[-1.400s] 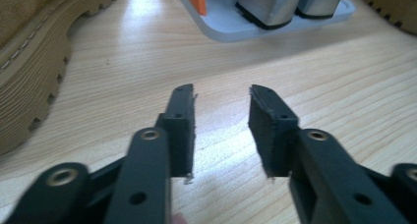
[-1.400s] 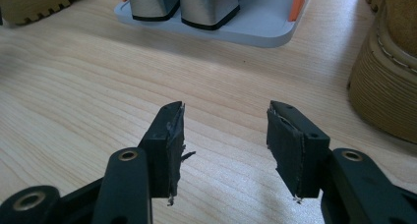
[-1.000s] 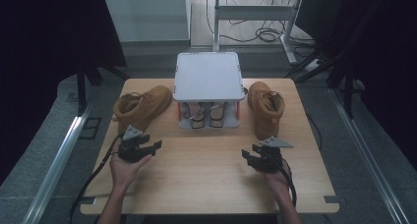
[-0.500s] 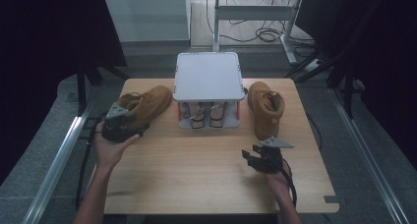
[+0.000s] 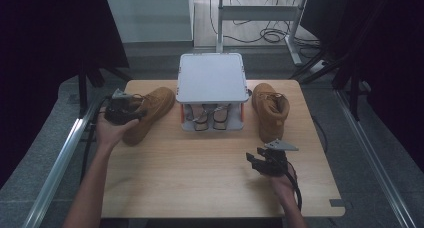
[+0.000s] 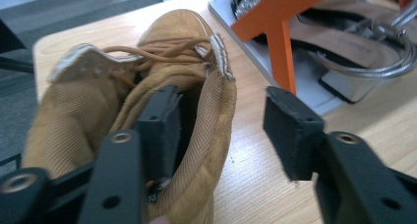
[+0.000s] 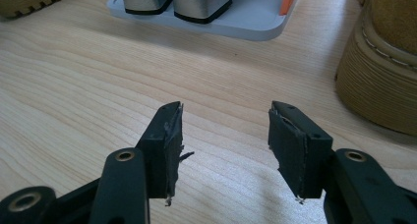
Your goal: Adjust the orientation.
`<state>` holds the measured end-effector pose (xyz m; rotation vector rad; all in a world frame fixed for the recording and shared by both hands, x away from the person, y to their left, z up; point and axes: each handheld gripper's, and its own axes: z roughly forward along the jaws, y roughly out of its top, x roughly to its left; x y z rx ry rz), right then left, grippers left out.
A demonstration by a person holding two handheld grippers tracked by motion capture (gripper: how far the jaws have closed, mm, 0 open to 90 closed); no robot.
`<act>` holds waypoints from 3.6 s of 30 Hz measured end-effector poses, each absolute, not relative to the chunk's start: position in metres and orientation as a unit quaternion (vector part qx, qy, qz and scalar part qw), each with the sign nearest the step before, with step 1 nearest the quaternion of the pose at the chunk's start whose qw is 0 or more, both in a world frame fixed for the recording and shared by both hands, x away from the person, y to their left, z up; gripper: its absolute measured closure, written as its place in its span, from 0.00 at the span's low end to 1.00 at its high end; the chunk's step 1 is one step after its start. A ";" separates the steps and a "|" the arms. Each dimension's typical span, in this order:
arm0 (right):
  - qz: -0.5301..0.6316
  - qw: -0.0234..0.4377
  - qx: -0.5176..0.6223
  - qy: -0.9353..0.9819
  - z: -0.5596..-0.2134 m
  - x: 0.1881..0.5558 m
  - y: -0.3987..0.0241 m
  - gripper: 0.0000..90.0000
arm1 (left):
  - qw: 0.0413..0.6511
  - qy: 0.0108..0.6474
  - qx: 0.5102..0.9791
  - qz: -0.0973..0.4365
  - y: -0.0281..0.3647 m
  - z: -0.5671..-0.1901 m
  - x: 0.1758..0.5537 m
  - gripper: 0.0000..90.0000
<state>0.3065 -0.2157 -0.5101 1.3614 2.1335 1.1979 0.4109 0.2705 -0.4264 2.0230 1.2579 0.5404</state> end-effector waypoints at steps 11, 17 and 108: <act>0.419 0.170 0.481 0.751 -0.511 0.307 -0.215 0.52 | 0.304 0.473 0.801 0.205 0.265 -0.434 0.424 0.83; 0.414 0.174 0.485 0.751 -0.513 0.308 -0.216 0.52 | 0.310 0.468 0.802 0.205 0.270 -0.432 0.425 0.87; 0.419 0.233 0.466 0.743 -0.498 0.330 -0.212 0.96 | 0.432 0.405 0.790 0.157 0.238 -0.406 0.290 0.42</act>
